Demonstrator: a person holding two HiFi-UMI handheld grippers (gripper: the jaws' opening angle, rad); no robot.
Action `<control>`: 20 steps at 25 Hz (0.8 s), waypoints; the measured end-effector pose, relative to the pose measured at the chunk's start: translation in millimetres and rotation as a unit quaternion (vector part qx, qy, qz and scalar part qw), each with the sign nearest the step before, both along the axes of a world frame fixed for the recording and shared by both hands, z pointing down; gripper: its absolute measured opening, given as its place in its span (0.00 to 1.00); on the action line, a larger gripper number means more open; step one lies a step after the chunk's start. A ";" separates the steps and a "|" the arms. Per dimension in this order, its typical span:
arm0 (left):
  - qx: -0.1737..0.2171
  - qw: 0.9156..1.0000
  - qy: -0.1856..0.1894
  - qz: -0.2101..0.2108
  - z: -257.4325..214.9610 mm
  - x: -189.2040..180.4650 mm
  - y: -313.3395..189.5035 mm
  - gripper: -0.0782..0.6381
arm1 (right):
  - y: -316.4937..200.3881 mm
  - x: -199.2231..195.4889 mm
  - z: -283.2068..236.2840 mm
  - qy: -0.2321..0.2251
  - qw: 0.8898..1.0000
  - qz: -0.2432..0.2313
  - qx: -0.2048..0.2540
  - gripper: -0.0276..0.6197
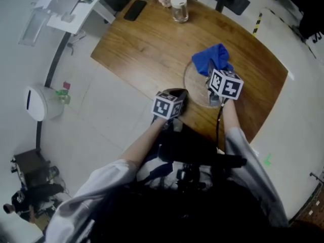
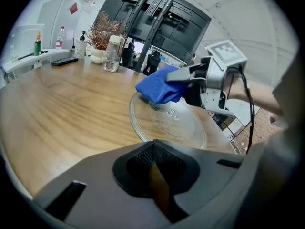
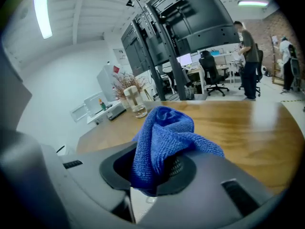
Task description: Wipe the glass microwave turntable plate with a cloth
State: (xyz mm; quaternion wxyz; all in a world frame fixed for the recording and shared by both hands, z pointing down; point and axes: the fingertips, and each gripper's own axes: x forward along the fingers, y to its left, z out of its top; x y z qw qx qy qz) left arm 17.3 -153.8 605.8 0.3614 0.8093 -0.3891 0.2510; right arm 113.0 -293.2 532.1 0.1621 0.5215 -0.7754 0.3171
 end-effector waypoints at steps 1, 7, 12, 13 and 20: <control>0.001 1.000 0.000 0.003 0.8 0.5 0.8 0.10 | 0.1 9.4 4.0 0.003 1.000 0.012 -0.010 0.17; 0.001 1.000 -0.020 0.020 7.7 -3.5 5.5 0.10 | 30.0 91.3 16.0 -0.013 0.995 0.090 -0.037 0.17; 0.004 1.000 0.001 0.020 -1.2 0.1 1.6 0.10 | 66.4 155.1 22.6 0.004 0.991 0.127 -0.046 0.17; 0.001 1.000 0.007 0.018 -2.6 0.5 1.2 0.10 | 72.5 163.0 23.3 0.008 0.990 0.132 -0.048 0.17; -0.033 0.999 0.015 0.021 1.5 -0.8 2.1 0.10 | 80.8 146.6 -4.1 -0.018 0.990 0.138 -0.022 0.17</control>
